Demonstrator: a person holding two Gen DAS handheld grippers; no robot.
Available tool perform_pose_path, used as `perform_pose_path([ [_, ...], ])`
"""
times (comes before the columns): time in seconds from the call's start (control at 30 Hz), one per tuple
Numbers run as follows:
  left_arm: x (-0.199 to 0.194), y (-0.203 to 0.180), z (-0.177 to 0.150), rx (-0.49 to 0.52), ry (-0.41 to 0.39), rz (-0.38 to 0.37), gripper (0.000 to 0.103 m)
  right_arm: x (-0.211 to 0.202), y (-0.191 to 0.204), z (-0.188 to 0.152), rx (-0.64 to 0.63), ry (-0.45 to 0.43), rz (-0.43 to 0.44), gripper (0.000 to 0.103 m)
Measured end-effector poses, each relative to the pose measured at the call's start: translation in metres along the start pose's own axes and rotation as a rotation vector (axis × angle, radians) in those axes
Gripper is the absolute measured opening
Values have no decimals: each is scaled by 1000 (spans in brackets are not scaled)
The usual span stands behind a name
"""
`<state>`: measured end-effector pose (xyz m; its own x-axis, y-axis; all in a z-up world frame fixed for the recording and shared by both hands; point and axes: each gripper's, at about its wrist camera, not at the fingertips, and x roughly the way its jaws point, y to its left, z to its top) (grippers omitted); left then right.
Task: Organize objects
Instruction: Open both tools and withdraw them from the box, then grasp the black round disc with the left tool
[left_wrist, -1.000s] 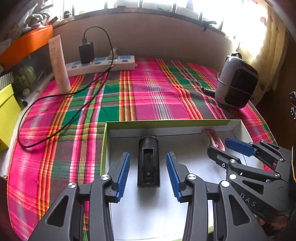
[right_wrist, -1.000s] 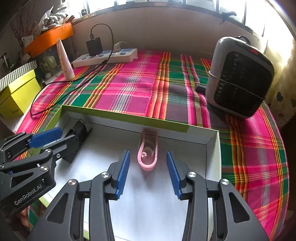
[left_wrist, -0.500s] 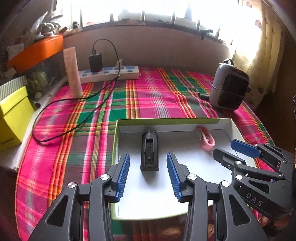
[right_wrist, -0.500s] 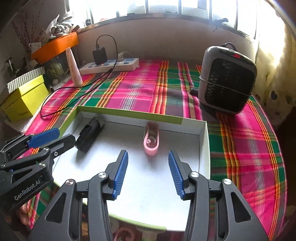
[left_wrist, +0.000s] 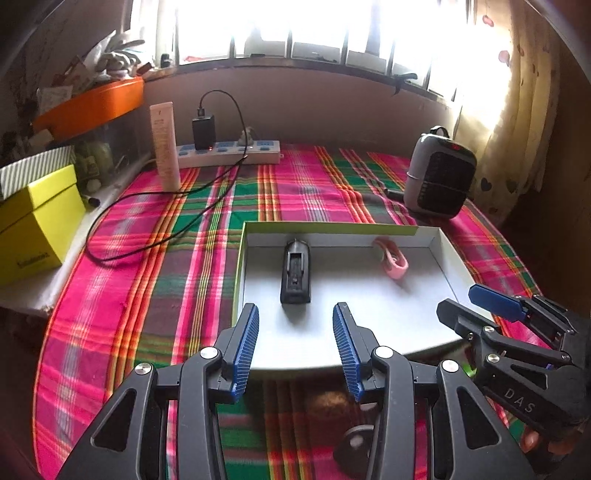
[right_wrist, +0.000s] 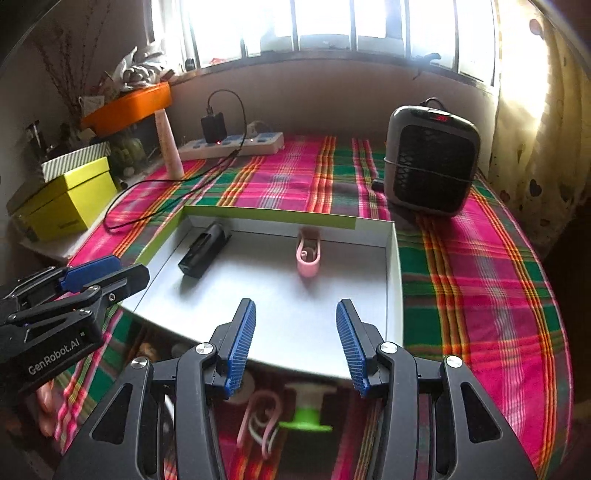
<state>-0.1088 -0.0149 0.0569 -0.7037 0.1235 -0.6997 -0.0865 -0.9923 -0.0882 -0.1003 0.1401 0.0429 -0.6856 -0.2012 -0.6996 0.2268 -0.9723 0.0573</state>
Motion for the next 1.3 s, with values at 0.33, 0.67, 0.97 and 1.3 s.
perform_pose_path([
  [0.33, -18, 3, -27, -20, -3, -43, 40, -19, -2, -29, 3, -23, 1, 47],
  [0.67, -24, -5, -54, 9, 24, -116, 41, -31, -9, -50, 17, -32, 6, 47],
  [0.97, -24, -14, -69, 30, 51, -184, 48, -35, -11, -65, 31, -24, 14, 47],
  [1.3, -16, -25, -80, 59, 90, -189, 49, -37, -11, -75, 32, -16, 23, 47],
])
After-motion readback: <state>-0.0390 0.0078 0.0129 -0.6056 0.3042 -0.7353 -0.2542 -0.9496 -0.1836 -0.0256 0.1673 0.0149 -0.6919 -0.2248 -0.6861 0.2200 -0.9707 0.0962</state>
